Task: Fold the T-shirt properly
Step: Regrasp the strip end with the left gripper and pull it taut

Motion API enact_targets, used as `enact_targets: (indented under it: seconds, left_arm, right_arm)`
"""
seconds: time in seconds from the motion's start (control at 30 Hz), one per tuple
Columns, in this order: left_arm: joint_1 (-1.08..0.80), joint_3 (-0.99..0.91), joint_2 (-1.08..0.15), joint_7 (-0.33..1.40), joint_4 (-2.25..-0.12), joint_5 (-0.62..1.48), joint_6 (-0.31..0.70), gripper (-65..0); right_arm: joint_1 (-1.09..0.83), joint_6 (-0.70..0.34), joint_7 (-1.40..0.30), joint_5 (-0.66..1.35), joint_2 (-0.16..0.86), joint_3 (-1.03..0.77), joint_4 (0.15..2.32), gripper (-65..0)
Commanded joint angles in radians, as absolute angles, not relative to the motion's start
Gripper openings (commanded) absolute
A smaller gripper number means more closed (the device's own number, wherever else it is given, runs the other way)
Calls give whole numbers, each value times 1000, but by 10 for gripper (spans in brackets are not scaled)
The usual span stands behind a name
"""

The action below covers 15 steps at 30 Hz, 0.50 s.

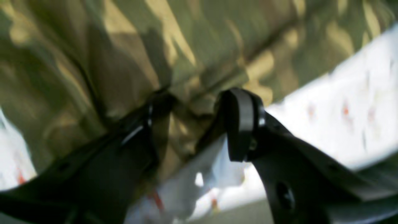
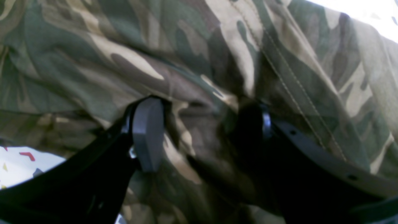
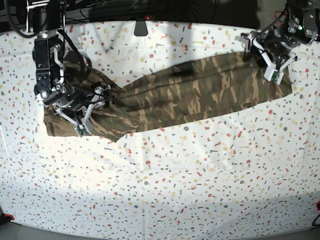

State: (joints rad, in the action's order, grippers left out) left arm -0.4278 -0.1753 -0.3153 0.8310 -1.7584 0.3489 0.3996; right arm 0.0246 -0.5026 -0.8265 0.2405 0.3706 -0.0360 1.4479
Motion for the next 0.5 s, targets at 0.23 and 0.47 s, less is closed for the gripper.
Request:
enact_targets:
  seconds: [0.23,0.47]
  left_arm:
    - [-250,-175,-314,854,-1436,288,426,-371]
    - [-165,-175,-314,932,-1392,289,446,-371]
  right_arm:
    - [36,-479,-830,186,385,-39,1445,-281]
    - [38,-478,-827,186,385,-40,1443,-281]
